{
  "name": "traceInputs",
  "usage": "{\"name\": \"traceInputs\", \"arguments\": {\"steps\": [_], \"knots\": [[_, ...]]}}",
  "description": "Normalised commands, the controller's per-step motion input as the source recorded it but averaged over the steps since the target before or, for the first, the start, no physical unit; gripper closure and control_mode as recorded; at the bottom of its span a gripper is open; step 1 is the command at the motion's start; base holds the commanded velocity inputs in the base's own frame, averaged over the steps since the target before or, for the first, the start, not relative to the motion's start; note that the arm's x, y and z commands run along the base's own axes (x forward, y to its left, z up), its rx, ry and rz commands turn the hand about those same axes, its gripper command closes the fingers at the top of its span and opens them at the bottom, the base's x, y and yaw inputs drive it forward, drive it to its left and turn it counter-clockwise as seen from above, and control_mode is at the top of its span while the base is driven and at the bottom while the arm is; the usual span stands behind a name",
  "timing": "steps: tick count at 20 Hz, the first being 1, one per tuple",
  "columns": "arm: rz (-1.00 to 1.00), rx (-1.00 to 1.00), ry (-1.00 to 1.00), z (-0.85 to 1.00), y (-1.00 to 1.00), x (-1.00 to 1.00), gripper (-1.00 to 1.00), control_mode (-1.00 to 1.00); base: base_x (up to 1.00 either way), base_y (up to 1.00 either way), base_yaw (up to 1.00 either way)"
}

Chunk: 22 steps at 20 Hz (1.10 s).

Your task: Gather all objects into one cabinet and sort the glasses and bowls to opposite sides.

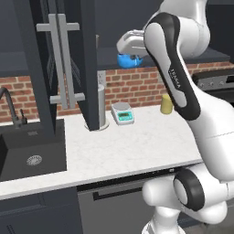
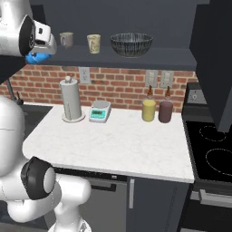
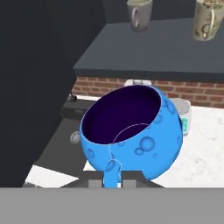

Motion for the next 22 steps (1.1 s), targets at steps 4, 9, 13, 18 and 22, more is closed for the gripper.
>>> {"name": "traceInputs", "arguments": {"steps": [4, 9, 13, 18, 22], "knots": [[0.0, 0.02, 0.0, 0.0, 0.0, 0.59, 1.0, -1.0, 0.0, 0.0, 0.0], [0.0, 0.05, 0.0, 0.0, 0.02, 0.62, 1.0, -1.0, 0.0, 0.0, 0.0], [0.02, 0.0, 0.0, 0.0, 0.23, 0.23, 1.0, -1.0, 0.0, 0.0, 0.0], [0.0, 0.05, 0.0, 0.0, 0.15, 0.35, 1.0, -1.0, 0.0, 0.0, 0.0], [0.0, 0.08, 0.0, 0.0, 0.09, 0.46, 1.0, -1.0, 0.0, 0.0, 0.0]]}}
